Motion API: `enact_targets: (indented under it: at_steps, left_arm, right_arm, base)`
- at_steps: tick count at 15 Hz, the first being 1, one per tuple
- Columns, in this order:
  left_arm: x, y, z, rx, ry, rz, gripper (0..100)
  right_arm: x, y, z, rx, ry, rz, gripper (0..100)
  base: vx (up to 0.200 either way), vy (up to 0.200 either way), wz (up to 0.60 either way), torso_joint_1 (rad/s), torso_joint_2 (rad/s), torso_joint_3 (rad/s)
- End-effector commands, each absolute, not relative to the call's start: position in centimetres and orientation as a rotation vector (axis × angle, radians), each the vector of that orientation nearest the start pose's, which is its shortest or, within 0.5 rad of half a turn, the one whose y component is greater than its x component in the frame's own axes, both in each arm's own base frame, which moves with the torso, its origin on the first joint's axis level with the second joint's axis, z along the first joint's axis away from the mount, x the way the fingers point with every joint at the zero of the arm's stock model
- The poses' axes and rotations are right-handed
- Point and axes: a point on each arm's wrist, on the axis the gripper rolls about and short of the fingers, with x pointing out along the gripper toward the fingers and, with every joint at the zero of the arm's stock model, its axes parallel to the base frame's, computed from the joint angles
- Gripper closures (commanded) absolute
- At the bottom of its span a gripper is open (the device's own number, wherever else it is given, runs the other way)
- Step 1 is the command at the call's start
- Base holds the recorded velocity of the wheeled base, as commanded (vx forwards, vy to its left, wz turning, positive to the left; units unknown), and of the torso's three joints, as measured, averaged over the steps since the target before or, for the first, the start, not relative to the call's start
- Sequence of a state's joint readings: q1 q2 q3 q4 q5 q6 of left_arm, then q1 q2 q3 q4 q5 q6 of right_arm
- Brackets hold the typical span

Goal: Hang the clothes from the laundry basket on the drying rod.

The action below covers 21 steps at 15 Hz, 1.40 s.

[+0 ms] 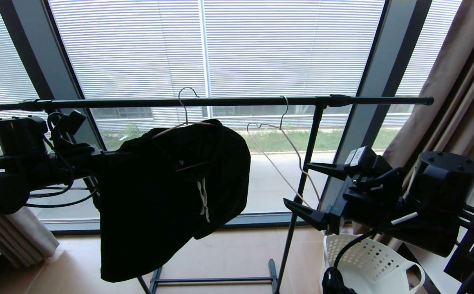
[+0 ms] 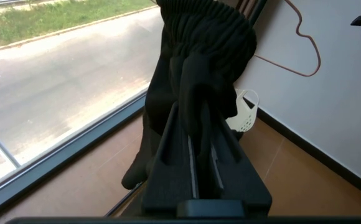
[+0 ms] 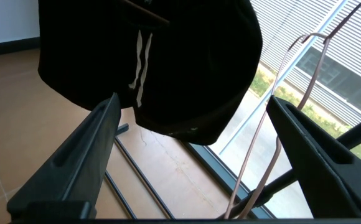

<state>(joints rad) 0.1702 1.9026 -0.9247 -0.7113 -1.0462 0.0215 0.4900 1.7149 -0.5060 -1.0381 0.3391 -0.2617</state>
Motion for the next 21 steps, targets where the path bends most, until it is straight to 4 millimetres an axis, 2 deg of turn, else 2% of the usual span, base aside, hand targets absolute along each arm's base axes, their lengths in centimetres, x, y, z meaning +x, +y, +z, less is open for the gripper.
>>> enact_targets:
  at_steps: [1, 13, 14, 19, 21]
  left_arm:
    - [34.5, 4.0, 15.5, -0.141, 0.222, -0.873, 100]
    - [34.2, 3.8, 14.4, -0.136, 0.217, -0.870, 100]
    - [34.2, 3.8, 14.4, -0.135, 0.217, -0.868, 0]
    - [34.1, 3.8, 14.6, -0.127, 0.210, -0.869, 0]
    - [33.4, 3.7, 15.1, -0.124, 0.204, -0.869, 0]
  right_arm:
    - [24.0, 13.6, 14.3, -0.260, 0.067, 0.845, 0]
    - [23.9, 13.6, 14.2, -0.260, 0.068, 0.848, 0]
    - [23.9, 13.6, 14.2, -0.260, 0.068, 0.846, 0]
    - [23.9, 13.6, 14.2, -0.260, 0.068, 0.846, 0]
    - [23.9, 13.6, 14.2, -0.260, 0.068, 0.846, 0]
  base:
    - [0.000, 0.000, 0.00, 0.000, 0.00, 0.000]
    - [0.000, 0.000, 0.00, 0.000, 0.00, 0.000]
    - [0.000, 0.000, 0.00, 0.000, 0.00, 0.000]
    - [0.000, 0.000, 0.00, 0.000, 0.00, 0.000]
    - [0.000, 0.000, 0.00, 0.000, 0.00, 0.000]
